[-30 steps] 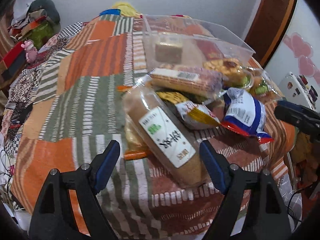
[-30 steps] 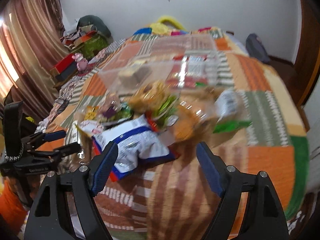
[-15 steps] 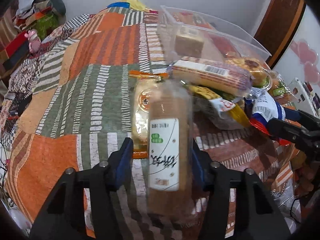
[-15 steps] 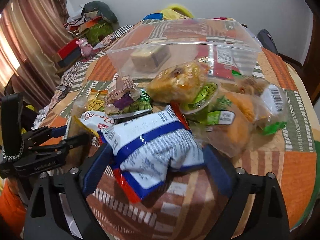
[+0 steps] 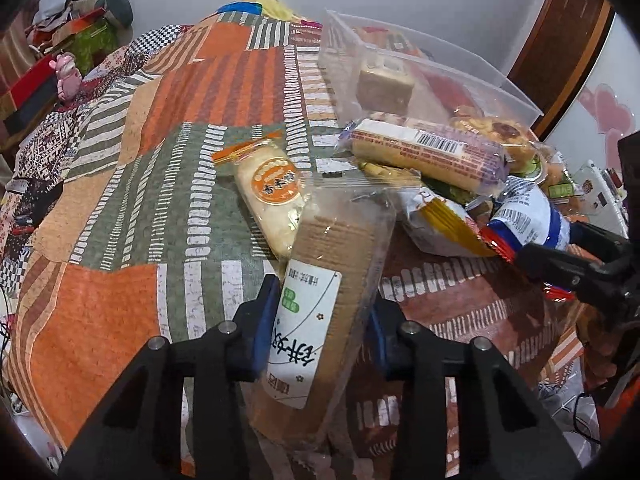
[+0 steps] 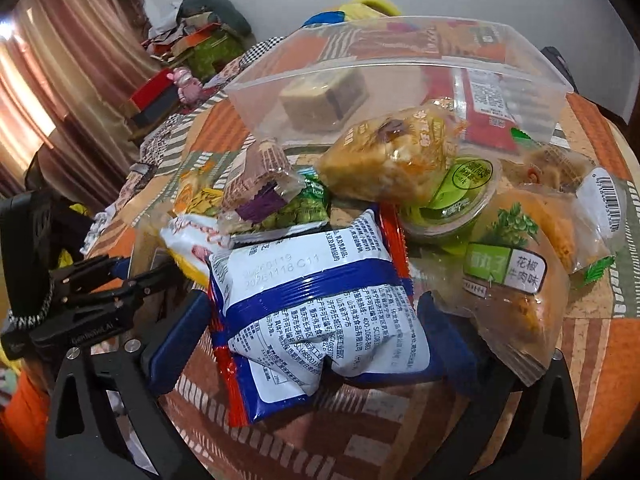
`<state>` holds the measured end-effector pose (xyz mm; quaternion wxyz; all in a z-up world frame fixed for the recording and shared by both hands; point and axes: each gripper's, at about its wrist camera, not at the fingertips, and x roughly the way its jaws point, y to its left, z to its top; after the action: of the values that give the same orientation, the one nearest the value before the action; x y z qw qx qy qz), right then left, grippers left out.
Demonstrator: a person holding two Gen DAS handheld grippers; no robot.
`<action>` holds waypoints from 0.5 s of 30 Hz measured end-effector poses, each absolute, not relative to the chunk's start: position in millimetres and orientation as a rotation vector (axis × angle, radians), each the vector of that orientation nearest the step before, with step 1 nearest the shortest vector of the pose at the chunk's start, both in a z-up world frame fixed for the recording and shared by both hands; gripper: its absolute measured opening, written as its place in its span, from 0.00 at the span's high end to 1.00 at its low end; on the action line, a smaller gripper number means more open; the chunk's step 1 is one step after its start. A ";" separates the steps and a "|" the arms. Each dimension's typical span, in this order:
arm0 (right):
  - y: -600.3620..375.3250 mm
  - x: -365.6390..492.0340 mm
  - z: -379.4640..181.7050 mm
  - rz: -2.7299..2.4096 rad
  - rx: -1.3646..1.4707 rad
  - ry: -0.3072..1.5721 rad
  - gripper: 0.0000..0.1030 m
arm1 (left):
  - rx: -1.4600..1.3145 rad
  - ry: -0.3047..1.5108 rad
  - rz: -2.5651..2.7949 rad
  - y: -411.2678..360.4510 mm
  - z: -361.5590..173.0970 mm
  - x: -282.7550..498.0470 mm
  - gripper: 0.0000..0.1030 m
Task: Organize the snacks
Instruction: 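Grasp the tall bread loaf bag with left tool while right tool grasps blue-white chip bag, then lift chip bag into the clear box with right tool and release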
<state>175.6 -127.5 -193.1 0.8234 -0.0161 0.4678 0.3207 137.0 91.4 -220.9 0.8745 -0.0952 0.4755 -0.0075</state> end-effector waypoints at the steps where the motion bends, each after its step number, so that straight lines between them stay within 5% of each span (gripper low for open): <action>1: -128.0 174.7 -193.1 0.682 -0.036 0.988 0.03 | -0.197 0.992 -0.016 90.7 -219.9 136.0 0.62; 15: -137.3 166.0 -174.3 0.689 -0.043 0.908 0.44 | -0.197 0.919 -0.028 86.3 -183.9 128.7 0.66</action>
<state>166.0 -137.3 -174.3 0.8417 -0.0202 0.4298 0.3262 128.7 86.3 -183.9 0.8915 -0.0949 0.4427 -0.0135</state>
